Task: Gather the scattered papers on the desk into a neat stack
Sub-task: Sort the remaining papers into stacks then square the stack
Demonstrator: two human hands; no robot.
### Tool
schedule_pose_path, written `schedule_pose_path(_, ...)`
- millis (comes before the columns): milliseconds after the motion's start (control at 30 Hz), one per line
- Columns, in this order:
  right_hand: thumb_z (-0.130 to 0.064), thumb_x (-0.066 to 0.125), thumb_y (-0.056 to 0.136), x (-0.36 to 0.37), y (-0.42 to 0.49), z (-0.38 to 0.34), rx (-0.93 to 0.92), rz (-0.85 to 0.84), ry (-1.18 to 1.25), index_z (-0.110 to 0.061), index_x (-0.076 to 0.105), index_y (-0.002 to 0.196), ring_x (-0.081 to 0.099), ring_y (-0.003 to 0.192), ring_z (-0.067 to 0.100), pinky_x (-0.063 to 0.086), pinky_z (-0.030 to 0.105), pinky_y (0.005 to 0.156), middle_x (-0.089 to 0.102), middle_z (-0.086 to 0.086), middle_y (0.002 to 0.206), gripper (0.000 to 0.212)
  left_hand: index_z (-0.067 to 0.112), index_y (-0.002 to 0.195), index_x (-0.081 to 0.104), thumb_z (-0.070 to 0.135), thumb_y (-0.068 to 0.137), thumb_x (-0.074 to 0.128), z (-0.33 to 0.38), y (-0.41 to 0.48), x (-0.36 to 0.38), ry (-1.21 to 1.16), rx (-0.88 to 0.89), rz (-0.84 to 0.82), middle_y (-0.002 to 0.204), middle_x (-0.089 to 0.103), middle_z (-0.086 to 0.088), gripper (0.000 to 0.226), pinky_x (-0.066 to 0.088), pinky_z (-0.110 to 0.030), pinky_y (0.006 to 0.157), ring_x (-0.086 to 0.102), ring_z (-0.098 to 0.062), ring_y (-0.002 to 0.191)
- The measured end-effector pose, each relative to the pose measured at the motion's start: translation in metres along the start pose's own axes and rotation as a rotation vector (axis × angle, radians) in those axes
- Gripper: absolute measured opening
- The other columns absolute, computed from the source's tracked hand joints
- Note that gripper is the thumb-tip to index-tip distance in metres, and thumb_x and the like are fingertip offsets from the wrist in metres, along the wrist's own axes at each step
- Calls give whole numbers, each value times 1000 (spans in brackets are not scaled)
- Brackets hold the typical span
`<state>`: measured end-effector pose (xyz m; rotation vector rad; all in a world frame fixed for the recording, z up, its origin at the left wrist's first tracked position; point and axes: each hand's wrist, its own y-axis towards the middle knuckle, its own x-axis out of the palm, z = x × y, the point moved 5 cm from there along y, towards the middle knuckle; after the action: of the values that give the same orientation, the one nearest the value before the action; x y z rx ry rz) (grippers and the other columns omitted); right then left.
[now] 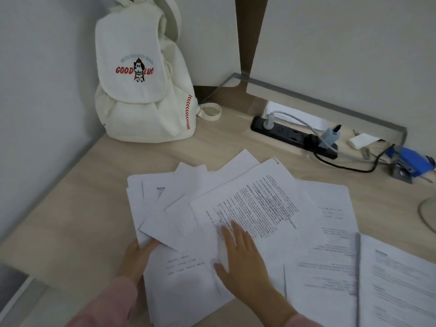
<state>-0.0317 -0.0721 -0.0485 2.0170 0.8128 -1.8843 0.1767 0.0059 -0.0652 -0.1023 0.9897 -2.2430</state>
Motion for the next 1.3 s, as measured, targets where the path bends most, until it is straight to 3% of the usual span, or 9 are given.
schedule_pose_path(167,-61,74,42,11,27,-59,-71,-81,-2,-15,43,132,63,111,31,55,48,81,62,17,126,106,20,92,62,19,86,62,10,-19,9,-44,75,-89,80,61,9,6,42,-22,59,55,-5,75)
schedule_pose_path(300,-35,90,31,26,34,-50,-25,-173,-13,-8,18,143,63,106,40,56,52,71,61,26,122,136,18,101,62,10,88,59,5,-24,5,-66,110,-77,84,62,13,16,42,-18,66,58,-6,81)
schedule_pose_path(467,-29,87,46,23,35,-5,22,-152,-107,-9,45,120,65,102,41,58,51,67,64,26,117,87,17,97,66,9,87,58,-2,-22,-17,-102,102,-3,76,70,17,15,46,-21,68,62,-8,81)
schedule_pose_path(567,-29,84,52,21,35,8,-79,-52,-147,-10,48,116,66,99,38,58,48,68,65,22,113,76,7,105,65,9,87,59,-7,-23,-42,-148,77,89,88,70,-3,19,45,-32,81,62,-23,84)
schedule_pose_path(733,-17,72,61,-4,41,7,-243,171,-149,-11,57,75,62,62,24,50,32,54,62,7,72,21,0,125,54,8,87,59,-22,-20,-84,-178,66,210,113,59,-15,39,38,-36,93,54,-26,102)
schedule_pose_path(867,-15,44,85,-36,40,10,-48,216,221,-12,57,69,52,51,14,29,19,42,52,-5,63,21,0,129,50,8,87,58,-30,-22,-93,-173,63,254,123,56,-14,43,36,-39,99,52,-30,114)
schedule_pose_path(1100,-39,42,94,-142,9,19,126,455,955,-22,56,89,51,76,-2,37,8,64,58,-19,83,23,2,125,54,17,86,61,-24,-24,-77,-198,-19,210,124,60,-19,42,43,-47,95,57,-33,102)
schedule_pose_path(1200,-20,46,95,-175,-3,38,193,576,1318,-33,61,90,59,76,-8,45,4,63,66,-22,84,20,-1,123,54,15,88,59,-16,-24,-68,-214,-26,186,116,59,-18,39,42,-41,84,53,-29,93)
schedule_pose_path(1300,-23,45,96,-164,-3,69,360,530,1674,-33,62,111,64,99,2,55,20,79,69,-15,109,25,-3,125,52,13,88,59,-11,-26,-61,-239,-32,166,120,58,-22,41,40,-40,82,51,-29,92)
